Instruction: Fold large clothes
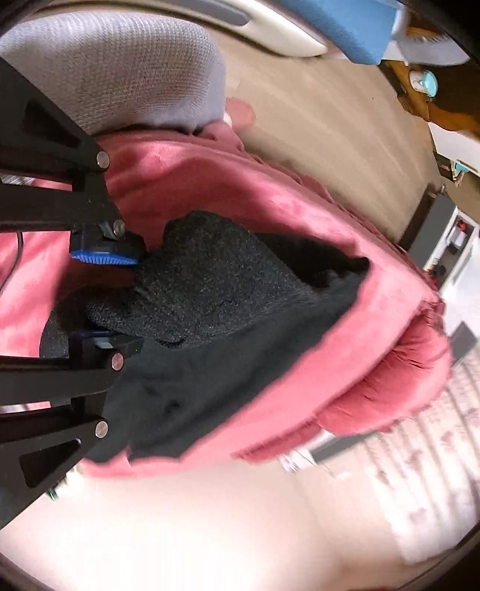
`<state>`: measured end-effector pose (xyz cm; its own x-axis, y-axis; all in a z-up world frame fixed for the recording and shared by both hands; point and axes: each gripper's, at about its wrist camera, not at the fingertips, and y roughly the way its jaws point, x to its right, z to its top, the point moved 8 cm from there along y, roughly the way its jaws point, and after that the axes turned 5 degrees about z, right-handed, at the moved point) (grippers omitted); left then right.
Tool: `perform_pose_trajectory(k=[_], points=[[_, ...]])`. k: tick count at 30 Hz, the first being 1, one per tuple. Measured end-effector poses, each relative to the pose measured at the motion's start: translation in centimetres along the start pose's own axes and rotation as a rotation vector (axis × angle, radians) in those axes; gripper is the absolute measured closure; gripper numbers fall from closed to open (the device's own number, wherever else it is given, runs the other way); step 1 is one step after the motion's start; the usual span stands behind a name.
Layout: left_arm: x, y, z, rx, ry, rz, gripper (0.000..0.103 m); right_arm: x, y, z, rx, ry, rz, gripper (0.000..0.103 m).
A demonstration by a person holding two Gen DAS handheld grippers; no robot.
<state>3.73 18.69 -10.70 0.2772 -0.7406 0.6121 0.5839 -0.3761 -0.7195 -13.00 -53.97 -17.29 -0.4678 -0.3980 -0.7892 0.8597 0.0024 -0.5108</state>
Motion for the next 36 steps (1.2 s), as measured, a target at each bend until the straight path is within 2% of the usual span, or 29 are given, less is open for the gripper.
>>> perform_pose_trajectory(k=[3,7,9,11,12,13,15,17,20,21,23,26,29,31,32,33,34,36], points=[[0.3,-2.5,0.1,0.030,-0.047,-0.061,0.080,-1.5,-1.5,0.7,0.026,0.021,0.068,0.097],[-0.6,-5.0,-0.3,0.049,-0.071,-0.080,0.080,-4.4,-4.4,1.6,0.097,0.017,0.172,0.098],[-1.8,-4.3,-0.3,0.039,-0.090,-0.056,0.080,-5.5,-5.5,1.6,0.129,-0.003,0.205,0.097],[-3.3,-2.5,-1.0,0.007,-0.113,0.005,0.078,-5.3,-5.1,1.3,0.114,-0.017,0.185,0.098],[-3.7,-1.2,-0.8,-0.007,-0.105,0.032,0.073,-4.8,-4.4,1.0,0.101,-0.025,0.155,0.097],[-4.2,-0.1,-1.6,-0.026,-0.065,0.111,0.069,-4.3,-3.9,0.7,0.091,-0.020,0.128,0.097],[-4.9,1.5,-2.0,-0.045,-0.009,0.205,0.045,-2.4,-2.8,-0.1,0.059,0.040,0.106,0.097],[-5.1,2.4,-2.4,-0.068,0.001,0.214,0.031,-0.8,-2.1,-0.8,0.040,0.070,0.055,0.097],[-5.8,2.5,-2.3,-0.057,-0.035,0.201,0.029,1.4,-1.6,-1.4,0.005,0.098,0.028,0.090],[-5.9,2.8,-2.2,-0.061,-0.039,0.203,0.029,1.9,-1.4,-1.2,0.000,0.109,0.024,0.075],[-5.7,2.9,-2.1,-0.067,-0.038,0.203,0.031,2.7,-1.1,-0.8,-0.011,0.143,0.035,0.062],[-5.5,3.2,-1.5,-0.061,-0.061,0.173,0.068,4.7,-0.7,0.1,0.014,0.263,0.106,0.060],[-5.9,2.9,-1.0,-0.058,-0.119,0.106,0.075,6.6,0.2,1.3,0.057,0.400,0.149,0.059],[-5.2,2.3,-0.5,-0.049,-0.116,0.082,0.079,7.9,0.9,2.3,0.090,0.485,0.182,0.059],[-4.7,2.0,-0.3,-0.043,-0.116,0.070,0.082,8.7,1.1,2.9,0.120,0.539,0.203,0.063],[-4.1,1.3,0.2,-0.030,-0.123,0.038,0.083,9.4,1.2,3.3,0.140,0.590,0.208,0.086],[-3.5,0.7,0.6,-0.019,-0.132,0.014,0.084,9.8,1.3,3.7,0.142,0.618,0.189,0.095],[-2.7,-0.5,1.3,-0.001,-0.144,-0.026,0.085,8.8,0.7,5.0,0.148,0.578,0.171,0.096]])
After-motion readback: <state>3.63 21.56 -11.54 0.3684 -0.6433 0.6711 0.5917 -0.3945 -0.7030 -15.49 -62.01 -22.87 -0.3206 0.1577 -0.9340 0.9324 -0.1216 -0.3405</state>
